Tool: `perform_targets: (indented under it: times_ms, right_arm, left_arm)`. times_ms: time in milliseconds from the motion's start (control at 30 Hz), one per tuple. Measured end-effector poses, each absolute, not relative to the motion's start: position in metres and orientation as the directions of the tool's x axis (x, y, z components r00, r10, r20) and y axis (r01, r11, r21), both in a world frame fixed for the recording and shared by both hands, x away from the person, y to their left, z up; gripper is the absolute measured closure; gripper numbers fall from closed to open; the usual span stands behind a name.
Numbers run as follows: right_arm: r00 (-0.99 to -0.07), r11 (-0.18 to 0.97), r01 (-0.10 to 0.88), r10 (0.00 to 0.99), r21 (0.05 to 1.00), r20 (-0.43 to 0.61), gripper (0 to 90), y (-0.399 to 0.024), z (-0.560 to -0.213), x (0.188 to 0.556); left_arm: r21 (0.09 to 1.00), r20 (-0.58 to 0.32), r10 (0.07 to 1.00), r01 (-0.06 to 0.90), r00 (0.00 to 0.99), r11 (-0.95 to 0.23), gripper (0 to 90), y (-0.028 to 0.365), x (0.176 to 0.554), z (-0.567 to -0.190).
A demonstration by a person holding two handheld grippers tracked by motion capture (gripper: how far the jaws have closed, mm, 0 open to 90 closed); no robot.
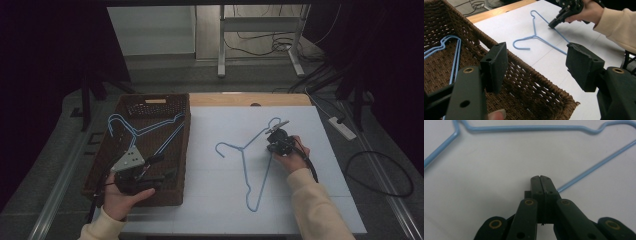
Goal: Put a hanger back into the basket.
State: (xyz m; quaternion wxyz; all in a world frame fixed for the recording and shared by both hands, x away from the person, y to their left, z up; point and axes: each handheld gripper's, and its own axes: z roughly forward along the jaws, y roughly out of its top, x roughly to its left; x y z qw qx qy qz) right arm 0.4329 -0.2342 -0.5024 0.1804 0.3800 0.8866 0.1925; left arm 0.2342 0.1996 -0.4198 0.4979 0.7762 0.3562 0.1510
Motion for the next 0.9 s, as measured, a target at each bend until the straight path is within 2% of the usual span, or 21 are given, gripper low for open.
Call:
perform_targets:
  times_ms: [100, 600, 733, 800, 867, 900]
  right_arm:
    - [-0.629, 0.603, 0.634, 0.766, 0.485, -0.131, 90.0, -0.247, -0.502, 0.416]
    - [-0.589, 0.535, 0.688, 0.807, 0.490, -0.054, 90.0, -0.277, -0.500, 0.362]
    - [-0.604, 0.551, 0.675, 0.794, 0.490, -0.061, 90.0, -0.277, -0.500, 0.358]
    - [-0.626, 0.559, 0.646, 0.778, 0.521, -0.058, 90.0, -0.277, -0.497, 0.361]
    - [-0.652, 0.563, 0.592, 0.755, 0.577, -0.069, 79.6, -0.272, -0.486, 0.369]
    - [-0.652, 0.563, 0.592, 0.755, 0.577, -0.069, 79.6, -0.272, -0.486, 0.369]
  left_arm:
    - [0.881, -0.118, 0.705, 0.401, 0.699, -0.250, 34.1, 0.200, 0.234, -0.419]
    - [0.881, -0.134, 0.706, 0.409, 0.696, -0.236, 33.7, 0.199, 0.236, -0.421]
    - [0.881, -0.137, 0.703, 0.410, 0.697, -0.235, 33.7, 0.199, 0.236, -0.421]
    - [0.881, -0.139, 0.702, 0.411, 0.698, -0.234, 33.6, 0.199, 0.237, -0.421]
    - [0.881, -0.141, 0.701, 0.412, 0.699, -0.234, 33.7, 0.198, 0.237, -0.422]
    - [0.881, -0.142, 0.701, 0.412, 0.699, -0.233, 33.7, 0.198, 0.238, -0.422]
